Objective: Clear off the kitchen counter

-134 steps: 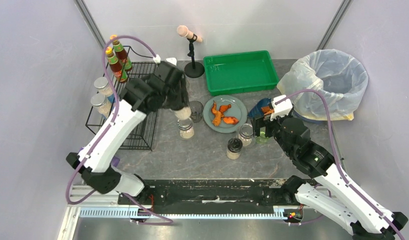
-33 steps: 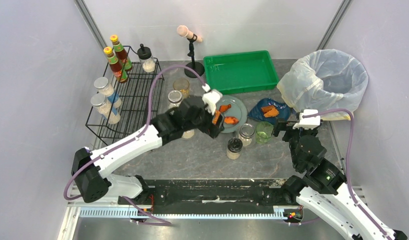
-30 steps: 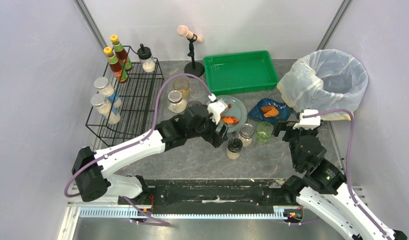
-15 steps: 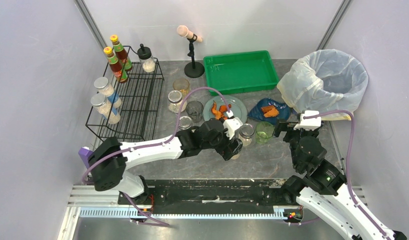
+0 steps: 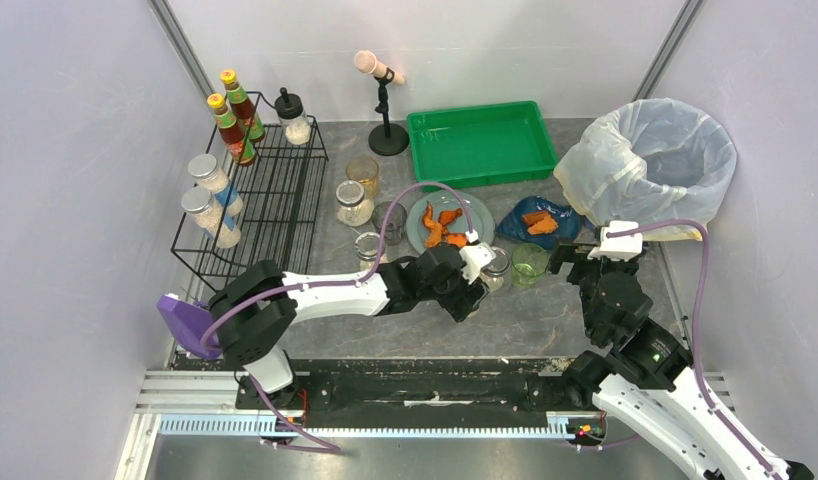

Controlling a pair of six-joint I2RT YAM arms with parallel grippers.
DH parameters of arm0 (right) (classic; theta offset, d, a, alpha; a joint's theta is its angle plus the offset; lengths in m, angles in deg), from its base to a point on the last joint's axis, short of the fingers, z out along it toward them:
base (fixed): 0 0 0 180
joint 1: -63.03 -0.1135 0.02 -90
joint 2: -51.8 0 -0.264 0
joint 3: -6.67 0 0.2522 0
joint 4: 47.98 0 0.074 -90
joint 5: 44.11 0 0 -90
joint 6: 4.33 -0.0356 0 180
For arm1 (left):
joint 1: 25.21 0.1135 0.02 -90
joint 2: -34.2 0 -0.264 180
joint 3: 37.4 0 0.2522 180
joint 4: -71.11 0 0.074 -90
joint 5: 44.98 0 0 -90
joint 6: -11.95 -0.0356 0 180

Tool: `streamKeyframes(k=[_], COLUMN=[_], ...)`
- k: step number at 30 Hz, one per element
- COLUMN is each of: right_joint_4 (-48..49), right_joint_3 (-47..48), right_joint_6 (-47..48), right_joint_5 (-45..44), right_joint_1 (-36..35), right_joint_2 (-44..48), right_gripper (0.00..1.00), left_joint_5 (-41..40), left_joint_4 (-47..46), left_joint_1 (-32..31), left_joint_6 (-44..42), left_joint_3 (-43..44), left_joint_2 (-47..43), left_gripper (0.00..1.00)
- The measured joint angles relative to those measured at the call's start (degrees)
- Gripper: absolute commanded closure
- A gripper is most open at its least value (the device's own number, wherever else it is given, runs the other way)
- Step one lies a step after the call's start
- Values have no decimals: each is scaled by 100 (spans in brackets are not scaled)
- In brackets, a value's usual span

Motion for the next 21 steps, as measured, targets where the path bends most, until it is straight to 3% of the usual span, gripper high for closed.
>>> streamKeyframes(k=[7, 9, 13, 21], right_joint_4=[4, 4, 4, 61], right_joint_3=[0, 0, 0, 0], right_joint_6=[7, 9, 11, 11], right_joint_5=[-9, -9, -9, -7], right_joint_1=[0, 0, 0, 0], right_joint_2=[-70, -118, -201, -350], right_gripper=[2, 2, 2, 2], left_joint_5=[39, 81, 151, 140], left_joint_4=[-57, -57, -50, 1064], left_joint_1=[0, 0, 2, 7], left_joint_6=[-2, -7, -4, -4], left_joint_3=[59, 63, 63, 328], left_joint_2=[37, 37, 35, -509], left_gripper=[36, 47, 61, 70])
